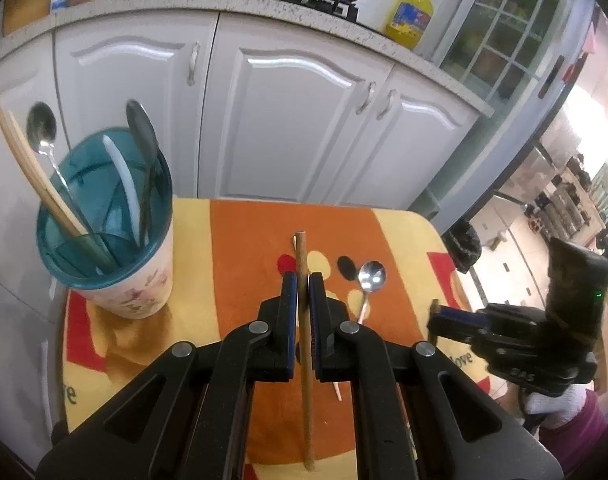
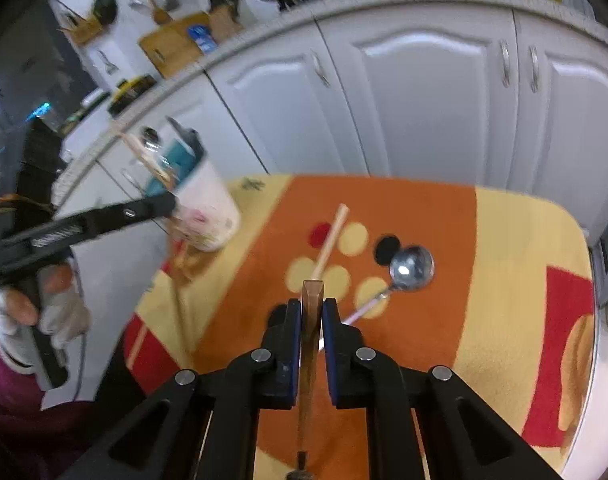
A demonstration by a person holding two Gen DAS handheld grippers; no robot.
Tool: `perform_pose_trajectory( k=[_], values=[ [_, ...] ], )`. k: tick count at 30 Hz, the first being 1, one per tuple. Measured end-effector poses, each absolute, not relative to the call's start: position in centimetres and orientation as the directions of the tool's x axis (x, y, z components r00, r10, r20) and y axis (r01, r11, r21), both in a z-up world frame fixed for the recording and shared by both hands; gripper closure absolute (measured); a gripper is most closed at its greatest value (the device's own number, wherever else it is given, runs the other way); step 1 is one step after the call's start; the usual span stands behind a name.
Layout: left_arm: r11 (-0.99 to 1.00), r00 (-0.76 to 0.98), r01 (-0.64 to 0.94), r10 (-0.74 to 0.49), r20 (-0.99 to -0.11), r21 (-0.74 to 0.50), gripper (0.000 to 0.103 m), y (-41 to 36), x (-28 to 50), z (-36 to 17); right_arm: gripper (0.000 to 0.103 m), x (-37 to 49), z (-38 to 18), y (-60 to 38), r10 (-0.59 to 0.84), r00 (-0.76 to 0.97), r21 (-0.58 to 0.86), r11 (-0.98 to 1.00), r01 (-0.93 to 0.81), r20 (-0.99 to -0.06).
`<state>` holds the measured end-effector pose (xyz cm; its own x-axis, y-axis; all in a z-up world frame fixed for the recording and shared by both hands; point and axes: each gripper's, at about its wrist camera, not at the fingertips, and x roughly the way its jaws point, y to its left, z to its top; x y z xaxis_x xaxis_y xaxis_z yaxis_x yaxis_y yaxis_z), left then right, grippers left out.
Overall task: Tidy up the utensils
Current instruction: 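Lift the chopstick with the left gripper while the right gripper lifts the fork and chopstick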
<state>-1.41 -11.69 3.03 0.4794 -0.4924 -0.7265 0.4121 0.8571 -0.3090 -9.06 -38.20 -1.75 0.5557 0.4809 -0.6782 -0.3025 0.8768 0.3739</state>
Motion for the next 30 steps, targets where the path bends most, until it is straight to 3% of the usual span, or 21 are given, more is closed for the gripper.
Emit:
perform_pose_trajectory(
  k=[12,30],
  values=[
    [0.852,0.544,0.426,-0.509,-0.667,-0.303,0.099,-9.9,-3.5,6.7,0.093,-11.3,3.4,-36.6,0.522,0.621,0.334,0.853,-0.402,-0.585],
    [0.890,0.654,0.374,-0.453,-0.606,-0.262,0.099,-5.4,-2.2,11.5,0.093,-6.7,10.9,-33.0,0.520,0.697,0.227,0.851,-0.474,-0.494]
  ],
)
